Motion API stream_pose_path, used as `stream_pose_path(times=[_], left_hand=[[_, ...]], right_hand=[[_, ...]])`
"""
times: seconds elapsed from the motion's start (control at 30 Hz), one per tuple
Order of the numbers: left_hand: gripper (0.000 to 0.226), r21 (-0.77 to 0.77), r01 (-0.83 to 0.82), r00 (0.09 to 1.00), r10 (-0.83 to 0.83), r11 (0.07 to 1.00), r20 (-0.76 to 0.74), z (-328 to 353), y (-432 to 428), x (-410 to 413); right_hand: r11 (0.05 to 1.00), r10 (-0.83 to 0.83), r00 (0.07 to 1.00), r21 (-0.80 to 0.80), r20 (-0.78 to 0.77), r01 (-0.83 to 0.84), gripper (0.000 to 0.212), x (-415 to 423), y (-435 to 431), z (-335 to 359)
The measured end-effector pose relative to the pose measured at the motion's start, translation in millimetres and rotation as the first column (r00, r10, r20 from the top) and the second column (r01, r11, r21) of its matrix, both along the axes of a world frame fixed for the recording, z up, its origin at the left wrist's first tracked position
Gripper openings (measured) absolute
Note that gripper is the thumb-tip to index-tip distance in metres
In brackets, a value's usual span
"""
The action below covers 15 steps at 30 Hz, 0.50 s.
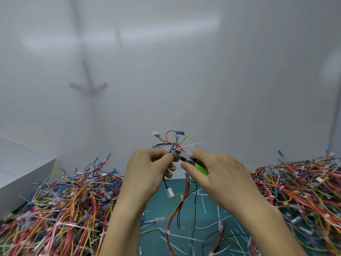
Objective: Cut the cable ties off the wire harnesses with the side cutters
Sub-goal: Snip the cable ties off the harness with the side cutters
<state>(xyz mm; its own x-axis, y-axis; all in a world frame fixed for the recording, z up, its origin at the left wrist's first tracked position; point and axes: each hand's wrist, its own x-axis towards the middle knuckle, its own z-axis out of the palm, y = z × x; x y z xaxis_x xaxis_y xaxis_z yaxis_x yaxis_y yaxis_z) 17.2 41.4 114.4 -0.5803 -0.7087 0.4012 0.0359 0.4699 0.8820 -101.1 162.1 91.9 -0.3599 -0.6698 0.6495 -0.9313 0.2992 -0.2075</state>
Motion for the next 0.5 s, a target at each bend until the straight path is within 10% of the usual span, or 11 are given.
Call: stream_pose_path(times=[0.5], left_hand=[[0.019, -0.018, -0.002, 1.0, 0.003, 1.0, 0.014, -0.8, -0.8, 0.0]], right_hand=[[1.0, -0.005, 1.0, -0.002, 0.013, 0.005, 0.04, 0.5, 0.7, 0.8]])
